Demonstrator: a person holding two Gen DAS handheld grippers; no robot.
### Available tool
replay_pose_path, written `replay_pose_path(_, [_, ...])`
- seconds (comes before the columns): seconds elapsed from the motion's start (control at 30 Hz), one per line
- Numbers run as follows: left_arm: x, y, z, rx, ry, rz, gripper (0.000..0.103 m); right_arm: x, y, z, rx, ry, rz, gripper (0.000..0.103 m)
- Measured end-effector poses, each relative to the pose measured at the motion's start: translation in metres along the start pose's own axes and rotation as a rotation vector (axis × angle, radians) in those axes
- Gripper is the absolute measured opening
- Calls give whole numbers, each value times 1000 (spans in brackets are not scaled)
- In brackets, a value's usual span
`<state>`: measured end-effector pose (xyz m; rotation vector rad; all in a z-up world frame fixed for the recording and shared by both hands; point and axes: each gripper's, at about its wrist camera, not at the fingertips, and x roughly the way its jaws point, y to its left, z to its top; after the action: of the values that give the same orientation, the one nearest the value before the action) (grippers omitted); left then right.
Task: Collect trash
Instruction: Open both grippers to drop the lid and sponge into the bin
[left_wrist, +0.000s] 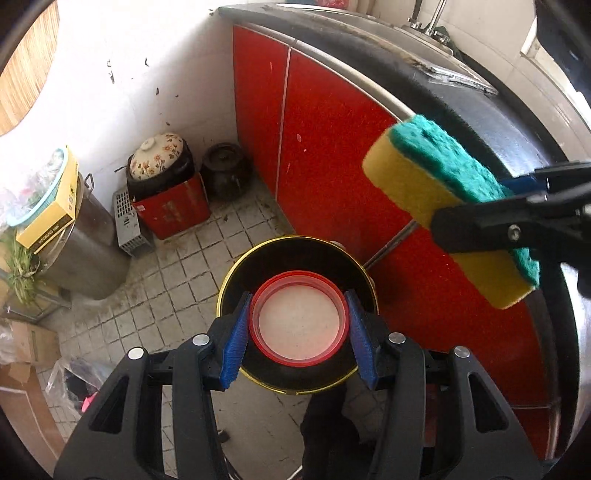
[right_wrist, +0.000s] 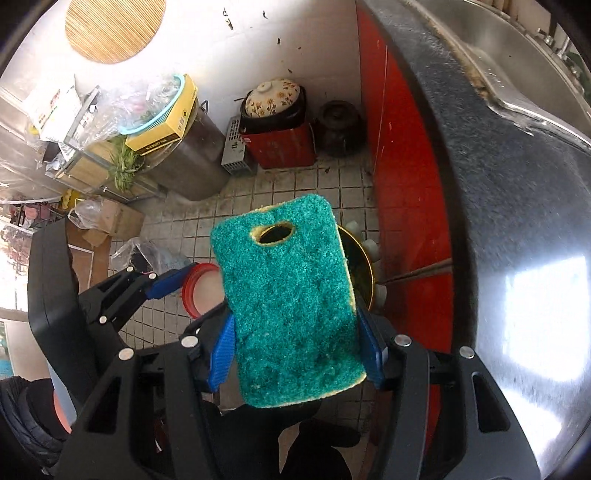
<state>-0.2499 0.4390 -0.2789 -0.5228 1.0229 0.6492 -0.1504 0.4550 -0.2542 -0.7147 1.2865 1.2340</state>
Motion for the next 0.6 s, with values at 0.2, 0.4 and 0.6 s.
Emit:
replay_pose_path(0.2, [2, -1, 2, 20, -10, -35, 74, -4, 1, 8, -2, -6, 20, 69])
replay_pose_path(0.4, [-6, 0, 2, 44, -11, -38, 82, -18, 3, 2, -6, -28, 32, 73])
replay_pose_path(0.6, [-25, -4, 2, 71, -27, -34, 82, -47, -2, -9, 17, -79, 21, 74])
